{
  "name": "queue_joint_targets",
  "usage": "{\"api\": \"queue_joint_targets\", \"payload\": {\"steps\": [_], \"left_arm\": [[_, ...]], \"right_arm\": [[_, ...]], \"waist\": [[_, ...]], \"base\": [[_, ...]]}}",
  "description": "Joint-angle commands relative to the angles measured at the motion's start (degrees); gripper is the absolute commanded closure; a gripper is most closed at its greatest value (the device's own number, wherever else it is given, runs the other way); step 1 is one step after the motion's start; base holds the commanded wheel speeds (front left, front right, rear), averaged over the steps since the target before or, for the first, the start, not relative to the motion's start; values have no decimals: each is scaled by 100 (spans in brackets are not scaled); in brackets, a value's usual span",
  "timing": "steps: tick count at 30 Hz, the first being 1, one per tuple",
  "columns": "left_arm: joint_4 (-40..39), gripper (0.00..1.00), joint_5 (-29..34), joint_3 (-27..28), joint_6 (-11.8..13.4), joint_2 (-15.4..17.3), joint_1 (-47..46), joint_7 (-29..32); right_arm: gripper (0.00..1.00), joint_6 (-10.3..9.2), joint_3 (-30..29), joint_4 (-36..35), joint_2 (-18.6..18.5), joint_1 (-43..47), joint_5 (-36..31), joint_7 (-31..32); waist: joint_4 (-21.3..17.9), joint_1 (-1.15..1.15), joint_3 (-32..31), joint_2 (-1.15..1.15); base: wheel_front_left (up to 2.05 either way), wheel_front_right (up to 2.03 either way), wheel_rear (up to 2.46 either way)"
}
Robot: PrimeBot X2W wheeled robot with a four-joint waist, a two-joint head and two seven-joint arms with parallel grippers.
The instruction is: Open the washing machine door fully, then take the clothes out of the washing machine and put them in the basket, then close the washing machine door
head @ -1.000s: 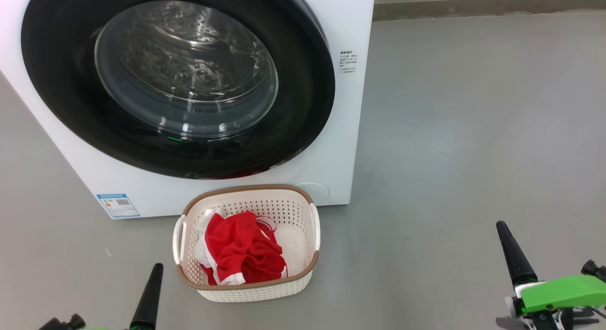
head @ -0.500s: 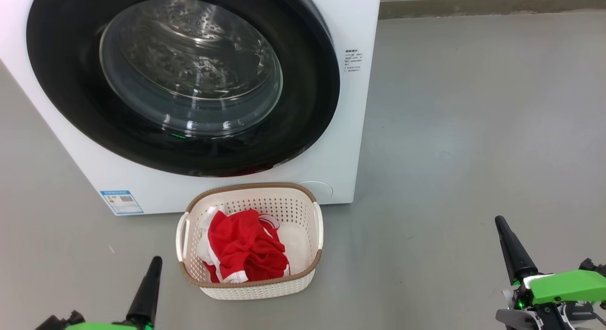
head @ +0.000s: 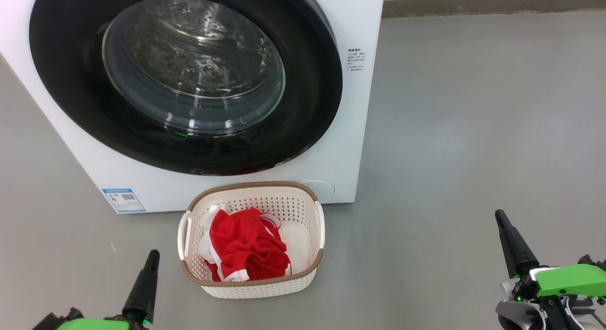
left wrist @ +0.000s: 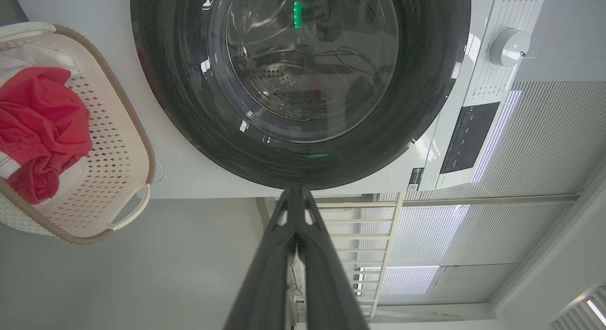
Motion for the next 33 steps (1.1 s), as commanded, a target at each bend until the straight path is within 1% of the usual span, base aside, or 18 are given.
{"api": "queue_joint_targets", "payload": {"steps": [1,33], "left_arm": [[-119,100,-10,211,-40,103,-226,20],[-117,100,37,268,-40,63,-230,66]], "right_arm": [[100,-4,61,-143,-86,-259,29,30],[100,-4,-4,-138,-40,-265,-26,83]], "waist": [[0,0,0,0],[0,0,0,0]], "base": [[0,0,0],[0,0,0]]}}
